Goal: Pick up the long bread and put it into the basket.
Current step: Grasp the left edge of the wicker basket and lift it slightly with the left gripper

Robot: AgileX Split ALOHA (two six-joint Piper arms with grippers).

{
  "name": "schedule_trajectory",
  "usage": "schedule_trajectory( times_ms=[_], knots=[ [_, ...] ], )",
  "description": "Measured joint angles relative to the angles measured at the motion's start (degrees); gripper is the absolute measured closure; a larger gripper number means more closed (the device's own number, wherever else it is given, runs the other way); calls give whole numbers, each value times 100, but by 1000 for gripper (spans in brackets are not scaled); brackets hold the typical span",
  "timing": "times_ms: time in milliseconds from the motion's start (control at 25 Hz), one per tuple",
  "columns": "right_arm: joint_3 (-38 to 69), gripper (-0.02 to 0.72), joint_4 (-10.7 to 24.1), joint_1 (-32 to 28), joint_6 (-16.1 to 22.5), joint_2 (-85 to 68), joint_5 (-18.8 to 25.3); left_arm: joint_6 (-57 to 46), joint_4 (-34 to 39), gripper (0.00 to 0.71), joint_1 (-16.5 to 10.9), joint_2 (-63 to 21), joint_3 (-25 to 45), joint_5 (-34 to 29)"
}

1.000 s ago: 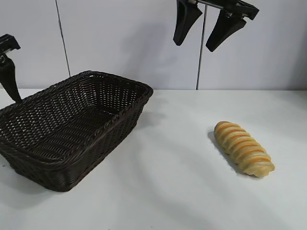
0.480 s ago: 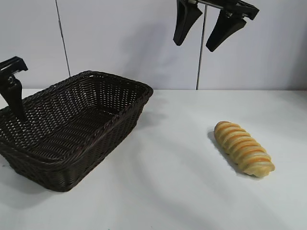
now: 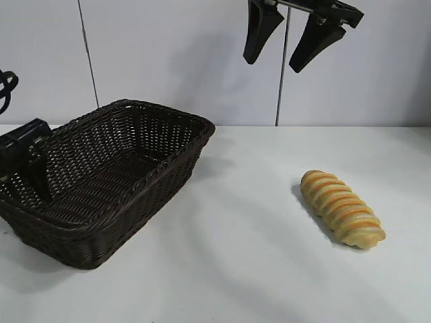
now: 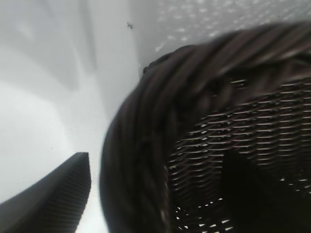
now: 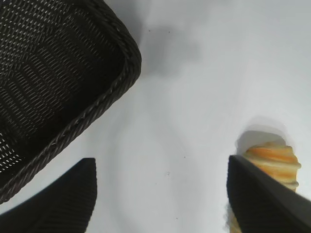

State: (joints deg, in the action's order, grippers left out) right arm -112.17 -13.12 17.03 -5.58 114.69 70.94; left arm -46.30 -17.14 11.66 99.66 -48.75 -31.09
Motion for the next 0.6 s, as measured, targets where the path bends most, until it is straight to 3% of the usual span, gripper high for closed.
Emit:
schedule_trajectory(
  times_ms=[440, 600],
  knots=[
    [0, 164, 7, 0, 0, 0, 6, -36, -71, 602, -6, 0, 0, 35],
    [0, 164, 7, 0, 0, 0, 6, -5, -69, 608, -6, -24, 0, 12]
  ],
)
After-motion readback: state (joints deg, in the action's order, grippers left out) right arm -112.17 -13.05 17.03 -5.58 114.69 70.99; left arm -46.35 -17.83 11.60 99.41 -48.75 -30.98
